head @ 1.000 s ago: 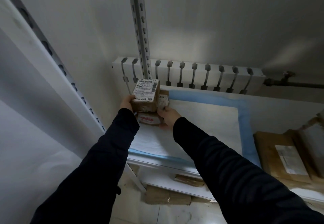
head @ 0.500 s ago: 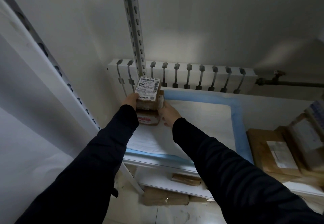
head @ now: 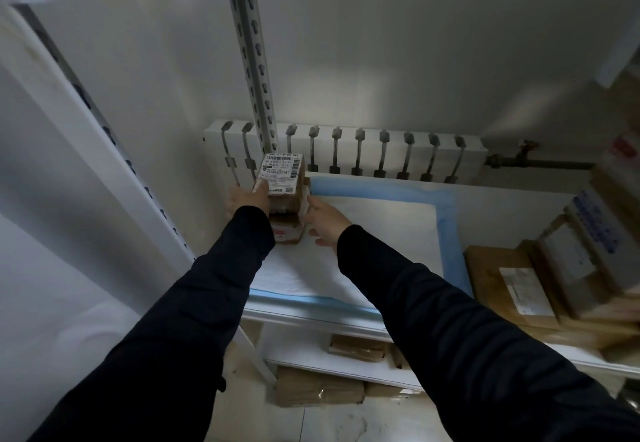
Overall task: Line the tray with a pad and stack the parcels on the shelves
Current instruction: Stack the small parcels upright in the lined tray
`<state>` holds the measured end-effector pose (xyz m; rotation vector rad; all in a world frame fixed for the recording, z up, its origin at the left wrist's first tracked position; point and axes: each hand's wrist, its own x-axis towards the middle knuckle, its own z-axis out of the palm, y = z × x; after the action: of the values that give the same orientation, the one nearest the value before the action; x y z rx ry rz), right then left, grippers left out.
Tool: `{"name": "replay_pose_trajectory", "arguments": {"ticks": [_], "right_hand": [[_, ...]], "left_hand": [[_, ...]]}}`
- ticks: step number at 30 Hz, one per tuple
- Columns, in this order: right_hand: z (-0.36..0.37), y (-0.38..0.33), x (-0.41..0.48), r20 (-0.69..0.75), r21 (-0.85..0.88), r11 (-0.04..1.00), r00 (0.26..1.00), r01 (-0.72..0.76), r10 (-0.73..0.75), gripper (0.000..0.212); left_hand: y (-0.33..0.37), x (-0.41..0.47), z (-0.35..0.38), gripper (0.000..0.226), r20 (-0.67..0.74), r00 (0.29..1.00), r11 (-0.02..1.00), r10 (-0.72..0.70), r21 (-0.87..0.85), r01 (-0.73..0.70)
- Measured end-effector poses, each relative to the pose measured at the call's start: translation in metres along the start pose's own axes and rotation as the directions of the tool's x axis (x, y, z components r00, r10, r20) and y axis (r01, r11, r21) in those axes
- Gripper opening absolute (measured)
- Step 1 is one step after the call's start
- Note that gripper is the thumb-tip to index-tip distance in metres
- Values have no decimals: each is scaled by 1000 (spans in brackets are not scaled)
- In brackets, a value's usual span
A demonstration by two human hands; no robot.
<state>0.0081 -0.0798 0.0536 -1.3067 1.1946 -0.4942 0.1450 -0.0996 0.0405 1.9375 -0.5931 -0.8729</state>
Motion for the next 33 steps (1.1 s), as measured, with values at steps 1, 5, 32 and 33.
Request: {"name": "replay_pose_trajectory", "arguments": {"ticks": [1,5,32,33], "right_hand": [[-2,1,-1,-42,5,1000,999,3,-3,42],[-17,7,-7,-216,103,994,976,34,-11,22],[-195,130,-137,-469,-64,964,860,-257,198,64],[-196,133,-136,-470,-66,960,857,-271,210,70]], "left_hand": [[1,-5,1,68,-37,999,999,29,32,-27],[14,-41,15,47,-178,943,955,280,-52,-293],[-52,-240,216,33,568,814,932,-120,346,-104],[-55,-243,217,35,566,817,910,-112,389,-144]]}}
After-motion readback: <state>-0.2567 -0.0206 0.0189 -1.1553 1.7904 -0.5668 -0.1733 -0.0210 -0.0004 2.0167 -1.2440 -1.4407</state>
